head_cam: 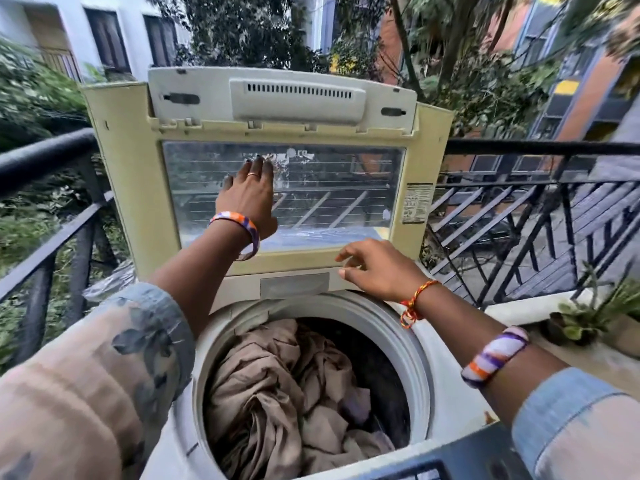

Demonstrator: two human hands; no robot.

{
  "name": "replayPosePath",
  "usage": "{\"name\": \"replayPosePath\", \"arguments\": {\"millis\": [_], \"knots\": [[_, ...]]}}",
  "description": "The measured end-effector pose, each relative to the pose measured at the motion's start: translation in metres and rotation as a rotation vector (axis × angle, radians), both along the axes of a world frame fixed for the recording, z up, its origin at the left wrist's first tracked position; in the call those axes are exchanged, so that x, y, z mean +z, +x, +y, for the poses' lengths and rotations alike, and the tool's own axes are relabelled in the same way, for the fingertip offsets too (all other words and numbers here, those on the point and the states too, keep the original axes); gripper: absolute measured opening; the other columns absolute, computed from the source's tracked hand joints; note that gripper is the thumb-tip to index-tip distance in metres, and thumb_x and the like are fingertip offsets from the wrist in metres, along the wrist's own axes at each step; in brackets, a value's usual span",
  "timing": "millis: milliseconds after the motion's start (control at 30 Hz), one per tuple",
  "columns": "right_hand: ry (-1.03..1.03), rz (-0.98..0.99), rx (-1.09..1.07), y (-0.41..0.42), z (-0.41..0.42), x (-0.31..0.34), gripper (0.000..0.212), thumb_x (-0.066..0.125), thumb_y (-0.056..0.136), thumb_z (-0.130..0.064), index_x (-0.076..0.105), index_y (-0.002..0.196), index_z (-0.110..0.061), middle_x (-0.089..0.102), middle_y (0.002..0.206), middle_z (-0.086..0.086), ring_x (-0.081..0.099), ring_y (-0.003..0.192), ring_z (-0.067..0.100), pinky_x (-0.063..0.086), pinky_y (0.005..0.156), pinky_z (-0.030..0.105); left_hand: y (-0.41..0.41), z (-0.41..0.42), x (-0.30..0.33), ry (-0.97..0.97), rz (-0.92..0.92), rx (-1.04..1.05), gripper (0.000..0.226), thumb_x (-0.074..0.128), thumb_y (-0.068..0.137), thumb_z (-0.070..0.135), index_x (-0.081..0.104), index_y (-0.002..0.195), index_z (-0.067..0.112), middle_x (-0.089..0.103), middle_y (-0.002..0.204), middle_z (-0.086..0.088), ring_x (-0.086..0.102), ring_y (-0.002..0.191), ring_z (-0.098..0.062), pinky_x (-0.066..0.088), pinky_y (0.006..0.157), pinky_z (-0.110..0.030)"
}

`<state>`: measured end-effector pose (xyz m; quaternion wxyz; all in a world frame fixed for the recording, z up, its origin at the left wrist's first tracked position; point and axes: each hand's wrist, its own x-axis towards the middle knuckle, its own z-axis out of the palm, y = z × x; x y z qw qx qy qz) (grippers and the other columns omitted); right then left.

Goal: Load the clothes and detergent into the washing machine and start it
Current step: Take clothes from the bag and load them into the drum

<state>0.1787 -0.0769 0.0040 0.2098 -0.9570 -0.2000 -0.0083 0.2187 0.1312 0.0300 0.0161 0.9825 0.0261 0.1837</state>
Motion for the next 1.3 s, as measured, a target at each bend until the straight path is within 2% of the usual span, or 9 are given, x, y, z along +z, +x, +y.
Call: {"name": "replayPosePath", "arguments": {"millis": [400, 500, 567, 633, 700, 833, 933, 1100, 1300], "knots": [[0.046, 0.036, -0.014, 0.000, -0.001, -0.007, 0.028, 0.060, 0.085, -0.026, 0.063, 0.112, -0.020, 0.068, 0.105, 0.002, 0.062, 0.099, 0.021, 0.051, 0.089, 0.040, -0.007, 0.002, 0.006, 0.016, 0.034, -0.022, 0.091, 0.062, 0.083, 0.024, 0.001, 0.149, 0.010, 0.002, 0.159, -0.005, 0.006, 0.147, -0.023, 0.014, 0.119, -0.041], [0.067, 0.027, -0.009, 0.000, -0.001, -0.010, 0.027, 0.061, 0.083, -0.027, 0.064, 0.109, -0.022, 0.068, 0.104, 0.002, 0.062, 0.100, 0.021, 0.051, 0.089, 0.041, -0.015, -0.002, 0.004, 0.002, -0.018, -0.044, 0.080, 0.063, 0.083, 0.024, 0.016, 0.146, 0.009, 0.021, 0.155, -0.011, 0.018, 0.144, -0.027, 0.022, 0.116, -0.042], [0.095, 0.019, -0.009, 0.000, -0.002, -0.009, 0.026, 0.061, 0.083, -0.027, 0.065, 0.108, -0.022, 0.068, 0.103, 0.001, 0.062, 0.099, 0.020, 0.051, 0.089, 0.042, -0.024, -0.008, 0.004, -0.020, -0.032, -0.068, 0.068, 0.062, 0.083, 0.025, 0.030, 0.140, 0.010, 0.041, 0.143, -0.014, 0.036, 0.135, -0.031, 0.036, 0.106, -0.043], [0.128, 0.016, -0.004, -0.001, -0.006, -0.005, 0.025, 0.061, 0.083, -0.025, 0.065, 0.108, -0.021, 0.068, 0.103, 0.002, 0.062, 0.098, 0.019, 0.051, 0.089, 0.042, -0.035, -0.018, 0.004, -0.065, 0.037, -0.125, 0.061, 0.061, 0.084, 0.027, 0.036, 0.139, 0.015, 0.053, 0.133, -0.014, 0.048, 0.124, -0.032, 0.046, 0.095, -0.042], [0.164, -0.006, 0.006, -0.005, -0.012, 0.000, 0.026, 0.061, 0.084, -0.023, 0.065, 0.109, -0.020, 0.069, 0.103, 0.002, 0.063, 0.097, 0.018, 0.051, 0.089, 0.041, -0.045, -0.029, 0.001, -0.102, 0.122, -0.249, 0.056, 0.061, 0.084, 0.027, 0.043, 0.136, 0.020, 0.058, 0.130, -0.007, 0.053, 0.122, -0.027, 0.048, 0.097, -0.041], [0.224, -0.079, 0.000, -0.018, -0.025, 0.004, 0.026, 0.061, 0.085, -0.023, 0.064, 0.111, -0.024, 0.069, 0.101, -0.002, 0.063, 0.096, 0.016, 0.051, 0.089, 0.038, -0.062, -0.052, -0.002, -0.084, 0.103, -0.331, 0.050, 0.060, 0.084, 0.034, 0.048, 0.132, 0.031, 0.057, 0.133, -0.001, 0.053, 0.123, -0.025, 0.047, 0.096, -0.038], [0.255, -0.138, 0.007, -0.020, -0.034, 0.012, 0.027, 0.061, 0.084, -0.024, 0.064, 0.111, -0.027, 0.070, 0.098, -0.005, 0.064, 0.094, 0.016, 0.052, 0.088, 0.039, -0.065, -0.072, 0.003, -0.099, 0.069, -0.386, 0.049, 0.060, 0.083, 0.034, 0.050, 0.131, 0.031, 0.058, 0.131, -0.003, 0.053, 0.122, -0.027, 0.047, 0.095, -0.041], [0.285, -0.181, -0.025, -0.011, -0.074, 0.015, 0.026, 0.061, 0.083, -0.023, 0.065, 0.109, -0.025, 0.071, 0.102, 0.004, 0.065, 0.098, 0.024, 0.052, 0.085, 0.044, -0.054, -0.125, 0.005, -0.072, 0.096, -0.514, 0.040, 0.060, 0.081, 0.032, 0.056, 0.120, 0.026, 0.065, 0.113, -0.010, 0.059, 0.109, -0.032, 0.050, 0.087, -0.044], [0.262, -0.208, -0.132, 0.002, -0.165, 0.000, 0.018, 0.060, 0.080, -0.019, 0.070, 0.094, -0.016, 0.072, 0.091, 0.008, 0.067, 0.088, 0.025, 0.054, 0.077, 0.043, -0.034, -0.220, -0.001, 0.022, 0.228, -0.637, 0.049, 0.061, 0.082, 0.027, 0.049, 0.128, 0.018, 0.064, 0.116, -0.012, 0.060, 0.109, -0.031, 0.051, 0.087, -0.037]]}}
